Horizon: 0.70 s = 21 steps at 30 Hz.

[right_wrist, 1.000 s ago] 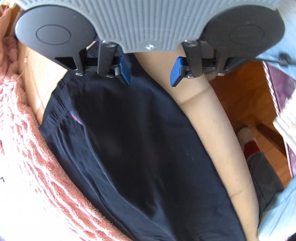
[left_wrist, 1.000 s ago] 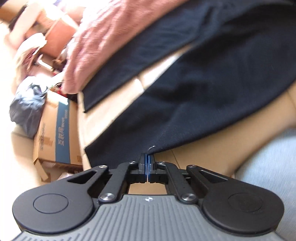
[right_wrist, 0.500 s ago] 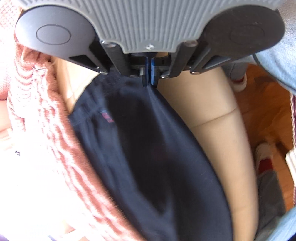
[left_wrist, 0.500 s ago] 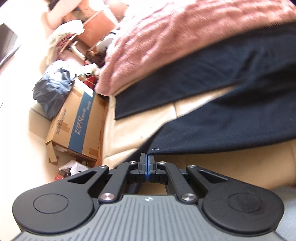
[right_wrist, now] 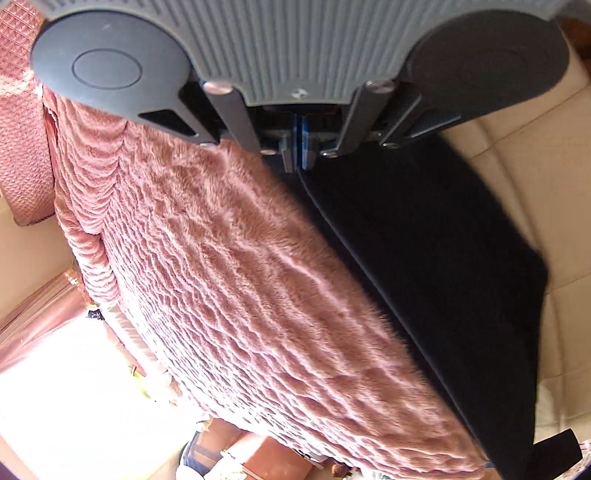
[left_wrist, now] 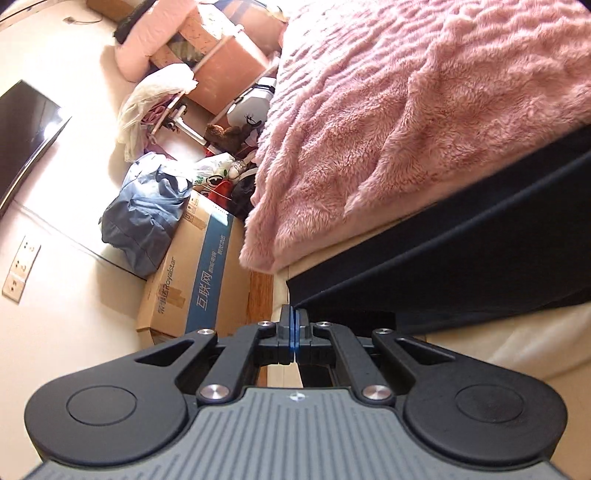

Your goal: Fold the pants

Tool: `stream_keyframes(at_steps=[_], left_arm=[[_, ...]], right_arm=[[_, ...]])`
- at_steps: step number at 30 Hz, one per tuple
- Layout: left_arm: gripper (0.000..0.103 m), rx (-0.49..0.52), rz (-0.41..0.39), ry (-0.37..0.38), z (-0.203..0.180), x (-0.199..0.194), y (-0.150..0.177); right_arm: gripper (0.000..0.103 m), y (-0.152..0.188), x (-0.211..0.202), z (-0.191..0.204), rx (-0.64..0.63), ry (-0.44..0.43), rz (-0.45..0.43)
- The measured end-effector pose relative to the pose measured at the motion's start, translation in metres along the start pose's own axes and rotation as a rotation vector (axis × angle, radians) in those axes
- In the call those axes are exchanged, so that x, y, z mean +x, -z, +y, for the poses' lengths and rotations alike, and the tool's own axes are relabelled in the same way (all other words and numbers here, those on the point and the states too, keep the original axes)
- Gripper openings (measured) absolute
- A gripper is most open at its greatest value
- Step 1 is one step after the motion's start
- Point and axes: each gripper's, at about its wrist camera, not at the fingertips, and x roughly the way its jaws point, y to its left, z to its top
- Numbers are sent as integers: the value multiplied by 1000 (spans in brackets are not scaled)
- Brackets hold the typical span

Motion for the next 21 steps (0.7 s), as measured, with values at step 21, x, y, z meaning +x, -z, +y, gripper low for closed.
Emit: stream_keyframes(at_steps=[21], left_arm=[[10, 264, 157, 7, -87, 166, -67]], right_arm=[[0, -25, 219, -19, 91, -126, 190]])
